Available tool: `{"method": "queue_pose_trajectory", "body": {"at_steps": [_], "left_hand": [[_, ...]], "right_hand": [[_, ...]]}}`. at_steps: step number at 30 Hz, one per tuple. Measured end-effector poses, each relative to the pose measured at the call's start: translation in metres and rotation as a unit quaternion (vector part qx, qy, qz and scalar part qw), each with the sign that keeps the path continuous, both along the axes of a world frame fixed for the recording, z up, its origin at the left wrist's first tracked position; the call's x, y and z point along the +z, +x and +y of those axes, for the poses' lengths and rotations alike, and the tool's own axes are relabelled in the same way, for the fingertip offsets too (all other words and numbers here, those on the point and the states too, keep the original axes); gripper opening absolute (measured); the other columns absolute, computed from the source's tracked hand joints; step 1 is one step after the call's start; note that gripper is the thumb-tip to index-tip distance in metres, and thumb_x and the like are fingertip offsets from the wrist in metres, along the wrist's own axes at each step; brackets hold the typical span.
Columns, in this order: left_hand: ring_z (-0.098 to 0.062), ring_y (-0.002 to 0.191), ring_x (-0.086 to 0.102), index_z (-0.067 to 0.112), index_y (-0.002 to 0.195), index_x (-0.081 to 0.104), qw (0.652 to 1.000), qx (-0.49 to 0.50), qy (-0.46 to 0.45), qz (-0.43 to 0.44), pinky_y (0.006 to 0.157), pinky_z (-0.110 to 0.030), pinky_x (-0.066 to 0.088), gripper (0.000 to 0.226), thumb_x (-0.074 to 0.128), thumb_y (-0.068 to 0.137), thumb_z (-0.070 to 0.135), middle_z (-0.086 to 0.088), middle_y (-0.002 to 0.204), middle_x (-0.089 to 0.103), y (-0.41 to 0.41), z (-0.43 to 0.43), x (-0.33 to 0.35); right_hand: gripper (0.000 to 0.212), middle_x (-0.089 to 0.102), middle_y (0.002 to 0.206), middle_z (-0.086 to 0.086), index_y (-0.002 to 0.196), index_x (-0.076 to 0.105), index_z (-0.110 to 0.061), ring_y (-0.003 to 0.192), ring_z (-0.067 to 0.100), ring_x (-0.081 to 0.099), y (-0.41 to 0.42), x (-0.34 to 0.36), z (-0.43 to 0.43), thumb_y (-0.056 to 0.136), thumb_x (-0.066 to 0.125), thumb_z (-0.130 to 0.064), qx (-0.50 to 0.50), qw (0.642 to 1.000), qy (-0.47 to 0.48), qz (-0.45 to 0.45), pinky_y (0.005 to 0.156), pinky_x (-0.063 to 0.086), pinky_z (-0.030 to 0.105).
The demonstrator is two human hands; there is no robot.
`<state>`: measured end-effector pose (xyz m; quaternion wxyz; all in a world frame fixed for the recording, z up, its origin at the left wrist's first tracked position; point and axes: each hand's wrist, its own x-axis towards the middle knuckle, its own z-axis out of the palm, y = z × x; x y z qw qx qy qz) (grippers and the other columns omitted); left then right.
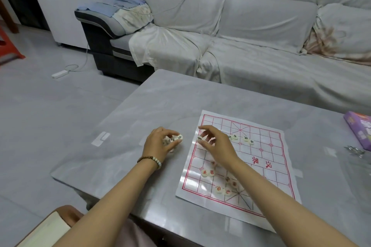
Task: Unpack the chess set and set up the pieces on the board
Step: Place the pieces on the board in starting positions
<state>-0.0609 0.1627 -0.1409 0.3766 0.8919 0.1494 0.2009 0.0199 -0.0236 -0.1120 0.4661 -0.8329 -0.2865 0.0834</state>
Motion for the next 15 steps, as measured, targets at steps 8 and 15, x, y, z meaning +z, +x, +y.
{"method": "queue_pose_trajectory", "body": {"at_steps": [8,15], "left_hand": [[-0.010,0.090,0.052,0.028,0.101,0.069,0.990,-0.118,0.058,0.052,0.082,-0.024,0.043,0.028,0.069,0.077,0.042,0.006,0.093,0.063,0.066,-0.069,0.003],[-0.013,0.096,0.050,0.030,0.109,0.067,0.976,-0.152,0.113,0.104,0.088,-0.027,0.043,0.034,0.067,0.078,0.046,0.006,0.099,0.062,0.093,-0.097,-0.005]], "right_hand": [[0.027,0.062,0.093,-0.010,0.105,0.059,-0.028,0.086,0.012,0.059,0.049,-0.014,-0.084,0.084,0.068,-0.013,-0.133,0.990,-0.036,-0.001,0.071,0.046,0.015],[0.026,0.060,0.099,-0.009,0.109,0.061,-0.022,0.085,-0.001,0.052,0.054,-0.031,-0.094,0.085,0.067,-0.017,-0.134,0.986,-0.095,-0.018,0.069,0.039,0.008]]}}
